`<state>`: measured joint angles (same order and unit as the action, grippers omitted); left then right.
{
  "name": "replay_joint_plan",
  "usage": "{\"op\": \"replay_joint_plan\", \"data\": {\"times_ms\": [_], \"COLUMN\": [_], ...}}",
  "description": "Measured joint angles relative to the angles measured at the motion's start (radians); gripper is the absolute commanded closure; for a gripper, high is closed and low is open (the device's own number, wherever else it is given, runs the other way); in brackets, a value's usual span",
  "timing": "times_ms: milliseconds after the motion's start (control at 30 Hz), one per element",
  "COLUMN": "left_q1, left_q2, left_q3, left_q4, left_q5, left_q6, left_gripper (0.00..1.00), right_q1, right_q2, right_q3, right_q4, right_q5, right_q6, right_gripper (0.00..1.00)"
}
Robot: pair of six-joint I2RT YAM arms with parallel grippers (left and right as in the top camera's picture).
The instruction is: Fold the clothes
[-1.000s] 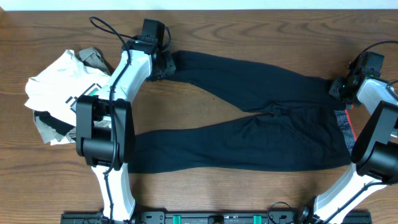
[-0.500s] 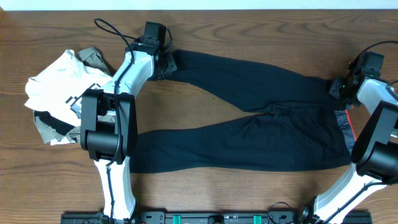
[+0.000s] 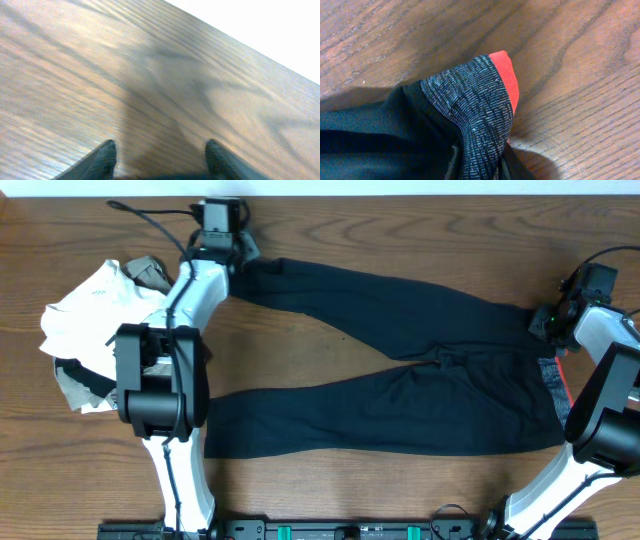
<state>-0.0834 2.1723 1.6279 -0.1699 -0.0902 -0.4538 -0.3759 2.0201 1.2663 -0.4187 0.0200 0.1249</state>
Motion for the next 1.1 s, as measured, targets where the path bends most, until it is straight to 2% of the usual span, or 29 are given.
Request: {"op": "replay_joint_plan", "data": {"times_ms": [133,267,367,533,600,867,1100], "left_q1": [0.029,0.028,0.023,0.021,0.021,0.021,0.013], "left_q2": [0.000,0.000,0.000,0.000,0.000,0.000,0.000], "left_q3": [0.000,-0.001,-0.001,-0.001,-0.001,-0.001,-0.001], "left_q4": [-0.103,-0.281,-0.377,-0.405,-0.405,-0.518,-0.529], "left_q5": [0.014,0.070,0.113,0.140,0.143,0.222,0.410], "left_q6": [-0.012,-0.018,-0.008,0.011,0.011,0.023,0.119], "left_gripper": [0.41,0.59,0.59,0.48,0.48,0.75,0.77], "right_q1": [0.000,0.000,0.000,0.000,0.000,0.000,0.000], "right_q2": [-0.001,-0.002,-0.003,-0.005,-0.006,-0.006,-0.006], "right_q3": [0.000,0.000,0.000,0.000,0.000,0.000,0.000], "right_q4": [-0.005,-0.008,-0.015,-0.026,-0.030,-0.029,-0.030], "right_q5": [0.000,0.000,0.000,0.000,0.000,0.002,0.003], "right_q6": [0.000,0.000,0.000,0.000,0.000,0.000,0.000], "right_gripper": [0.79,0.80,0.79,0.79,0.79,0.79,0.79]}}
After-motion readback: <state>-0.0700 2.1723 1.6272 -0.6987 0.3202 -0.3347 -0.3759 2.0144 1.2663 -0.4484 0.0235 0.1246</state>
